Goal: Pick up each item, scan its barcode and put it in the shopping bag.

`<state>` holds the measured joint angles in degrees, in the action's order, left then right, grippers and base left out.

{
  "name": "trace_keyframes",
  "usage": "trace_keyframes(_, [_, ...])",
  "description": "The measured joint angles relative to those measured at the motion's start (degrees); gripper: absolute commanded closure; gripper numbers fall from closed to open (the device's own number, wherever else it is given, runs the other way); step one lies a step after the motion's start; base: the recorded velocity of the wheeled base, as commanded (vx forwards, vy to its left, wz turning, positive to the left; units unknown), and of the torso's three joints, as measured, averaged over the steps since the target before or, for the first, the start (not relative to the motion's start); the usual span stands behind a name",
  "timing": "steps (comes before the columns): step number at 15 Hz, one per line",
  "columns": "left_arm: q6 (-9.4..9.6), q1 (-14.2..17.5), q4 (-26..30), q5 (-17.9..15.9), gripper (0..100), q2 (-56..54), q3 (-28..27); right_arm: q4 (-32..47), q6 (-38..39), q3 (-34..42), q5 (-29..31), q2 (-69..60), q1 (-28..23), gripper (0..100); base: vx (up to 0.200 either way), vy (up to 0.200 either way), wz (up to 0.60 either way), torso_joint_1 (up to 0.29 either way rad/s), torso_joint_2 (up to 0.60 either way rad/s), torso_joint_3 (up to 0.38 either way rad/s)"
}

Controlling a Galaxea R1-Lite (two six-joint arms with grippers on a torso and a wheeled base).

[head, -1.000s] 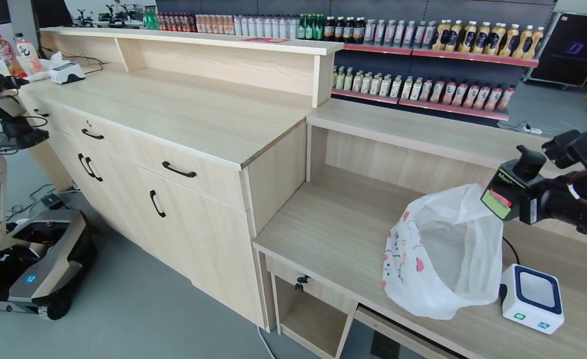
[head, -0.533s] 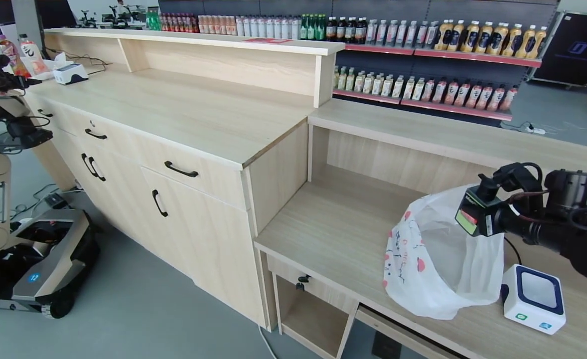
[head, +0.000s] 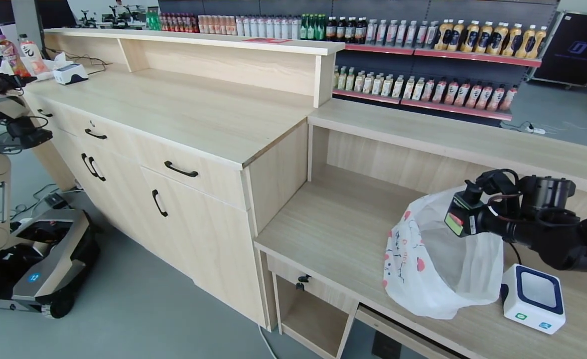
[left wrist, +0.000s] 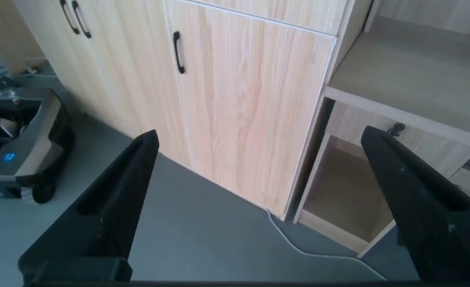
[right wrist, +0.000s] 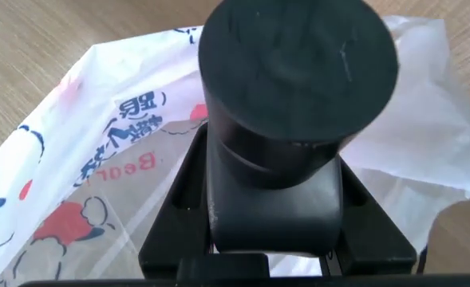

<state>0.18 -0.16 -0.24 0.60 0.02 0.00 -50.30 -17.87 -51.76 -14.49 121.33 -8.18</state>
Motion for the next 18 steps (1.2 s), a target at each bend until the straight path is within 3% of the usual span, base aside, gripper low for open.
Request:
trace_keyframes(6, [0.0,-0.02,0.02,0.0,0,0.0,0.0,-2.57,-0.4,-7.55,-0.15,8.13,2.95,100,0.0,0.0,0.0,0.0,0.0,0.0])
trace_keyframes(18, [0.0,-0.02,0.02,-0.02,0,0.0,0.0,-8.27,-0.16,-8.37,-0.15,16.76,3.25,100,0.0,0.0,0.0,0.0,0.0,0.0])
